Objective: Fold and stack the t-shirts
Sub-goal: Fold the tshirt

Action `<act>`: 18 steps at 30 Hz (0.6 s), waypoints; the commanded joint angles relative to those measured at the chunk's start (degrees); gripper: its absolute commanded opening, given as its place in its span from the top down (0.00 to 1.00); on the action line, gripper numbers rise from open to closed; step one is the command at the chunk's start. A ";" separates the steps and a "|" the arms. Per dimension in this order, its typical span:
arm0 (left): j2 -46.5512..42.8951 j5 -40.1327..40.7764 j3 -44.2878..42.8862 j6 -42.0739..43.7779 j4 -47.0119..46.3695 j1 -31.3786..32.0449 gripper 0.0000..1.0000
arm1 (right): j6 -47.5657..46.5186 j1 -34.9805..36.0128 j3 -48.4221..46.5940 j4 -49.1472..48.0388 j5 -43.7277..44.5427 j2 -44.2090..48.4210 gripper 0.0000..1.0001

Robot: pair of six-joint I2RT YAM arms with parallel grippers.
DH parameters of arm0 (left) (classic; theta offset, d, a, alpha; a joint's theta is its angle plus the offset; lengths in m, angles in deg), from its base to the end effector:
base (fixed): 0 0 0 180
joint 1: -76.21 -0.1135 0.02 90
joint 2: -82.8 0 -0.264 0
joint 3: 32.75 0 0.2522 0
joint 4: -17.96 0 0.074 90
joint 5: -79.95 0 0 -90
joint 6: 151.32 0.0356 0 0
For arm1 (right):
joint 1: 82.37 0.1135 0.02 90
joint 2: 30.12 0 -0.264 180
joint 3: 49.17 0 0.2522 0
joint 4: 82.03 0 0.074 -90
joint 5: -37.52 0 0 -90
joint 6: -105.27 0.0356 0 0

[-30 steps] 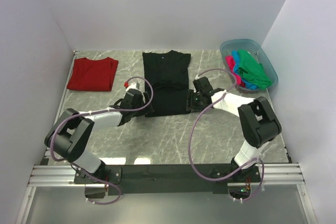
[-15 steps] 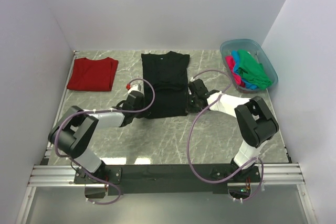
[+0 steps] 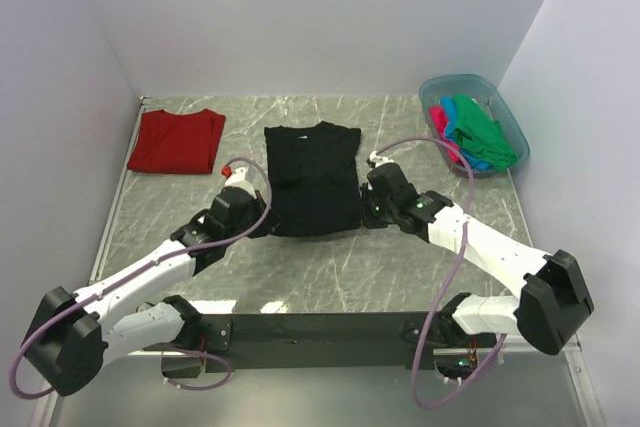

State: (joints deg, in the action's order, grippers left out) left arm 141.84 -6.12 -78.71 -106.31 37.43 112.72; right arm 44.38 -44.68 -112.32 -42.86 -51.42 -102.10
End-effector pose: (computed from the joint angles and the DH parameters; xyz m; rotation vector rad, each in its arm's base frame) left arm 0.1800 -0.1302 0.2239 -0.2071 2.2251 -0.7412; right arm 0.2068 0.1590 0.2444 -0.1763 2.4670 0.5035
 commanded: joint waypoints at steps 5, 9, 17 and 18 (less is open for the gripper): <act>-5.07 0.12 3.82 -2.64 7.90 2.77 0.99 | 3.94 5.02 2.10 7.10 5.53 3.16 1.00; -9.82 -1.19 5.48 -4.13 11.77 5.14 0.99 | 5.35 6.87 2.72 10.79 6.23 7.20 1.00; -14.92 -7.61 6.19 -6.60 15.82 10.77 0.99 | 7.54 12.40 1.49 22.83 3.52 14.50 1.00; -15.27 -9.01 6.02 -6.86 15.90 11.90 0.99 | 7.63 13.10 1.49 23.71 2.99 15.72 1.00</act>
State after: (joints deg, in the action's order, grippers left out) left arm 128.18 -11.59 -72.94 -111.88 50.98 122.60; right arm 50.87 -32.94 -109.72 -26.47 -49.01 -89.25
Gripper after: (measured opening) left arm 0.030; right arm 0.025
